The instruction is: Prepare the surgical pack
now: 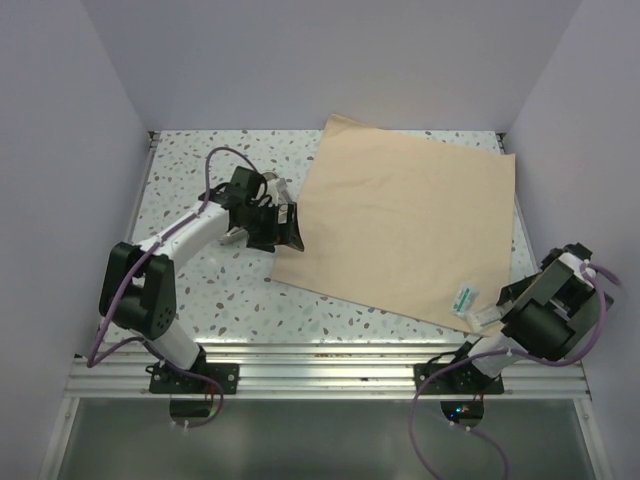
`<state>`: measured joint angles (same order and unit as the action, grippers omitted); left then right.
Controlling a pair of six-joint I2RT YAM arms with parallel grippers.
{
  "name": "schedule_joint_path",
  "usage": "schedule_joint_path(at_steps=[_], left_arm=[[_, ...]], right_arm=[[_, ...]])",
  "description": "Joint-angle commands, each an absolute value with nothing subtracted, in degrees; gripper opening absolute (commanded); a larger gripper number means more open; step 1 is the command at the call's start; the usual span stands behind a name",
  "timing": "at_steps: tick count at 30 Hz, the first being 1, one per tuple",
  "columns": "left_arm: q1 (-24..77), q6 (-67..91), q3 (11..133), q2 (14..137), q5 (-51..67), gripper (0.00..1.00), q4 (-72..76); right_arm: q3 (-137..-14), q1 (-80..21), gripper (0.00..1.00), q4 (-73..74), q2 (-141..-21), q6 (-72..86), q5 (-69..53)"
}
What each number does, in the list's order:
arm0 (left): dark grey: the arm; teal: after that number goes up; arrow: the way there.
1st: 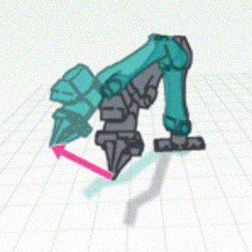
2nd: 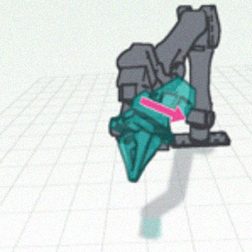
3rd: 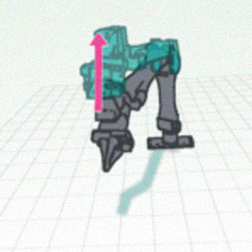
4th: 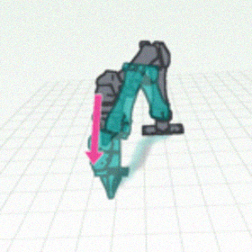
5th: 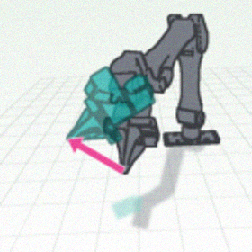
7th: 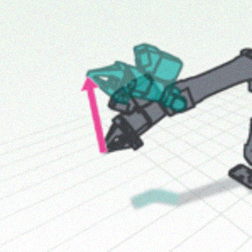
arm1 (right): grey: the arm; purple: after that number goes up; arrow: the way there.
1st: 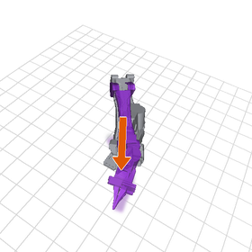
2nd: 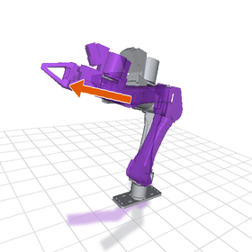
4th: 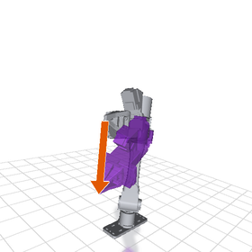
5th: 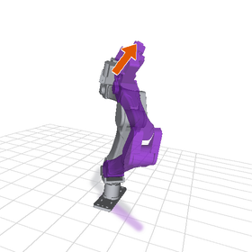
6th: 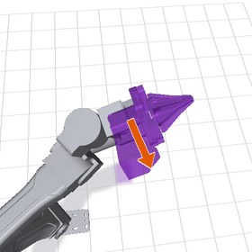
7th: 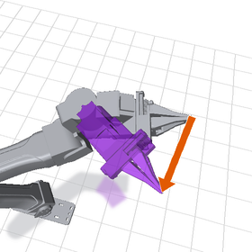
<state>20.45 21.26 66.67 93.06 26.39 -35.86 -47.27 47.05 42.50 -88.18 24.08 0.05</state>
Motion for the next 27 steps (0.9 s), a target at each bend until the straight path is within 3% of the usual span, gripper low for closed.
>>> schedule_joint_path(at_steps=[1, 8, 19, 23, 25, 27], left_arm=[[20.74, 19.78, 69.69, 93.60, 26.81, 1.00, -37.18], [20.74, 19.60, 69.96, 93.69, 26.90, 1.00, -37.88], [20.83, 20.57, 69.61, 92.81, 27.25, 0.99, -37.62], [20.83, 20.83, 68.91, 92.29, 27.07, 1.00, -37.27], [20.92, 21.00, 68.29, 92.11, 27.16, 1.00, -36.83], [20.83, 21.36, 67.42, 91.67, 27.33, 0.99, -36.30]], right_arm=[[-46.76, 47.20, 0.45, 37.62, -87.80, 24.35, -2.55], [-49.47, 45.97, 0.26, 38.05, -86.57, 25.66, -5.19], [-59.15, 36.04, 0.26, 42.36, -86.13, 28.12, -2.90], [-60.91, 33.31, 0.33, 43.24, -87.45, 28.12, -1.85], [-60.91, 33.31, 0.48, 44.20, -87.71, 27.78, -1.23], [-61.26, 33.31, 0.52, 44.73, -87.80, 26.72, -0.62]])
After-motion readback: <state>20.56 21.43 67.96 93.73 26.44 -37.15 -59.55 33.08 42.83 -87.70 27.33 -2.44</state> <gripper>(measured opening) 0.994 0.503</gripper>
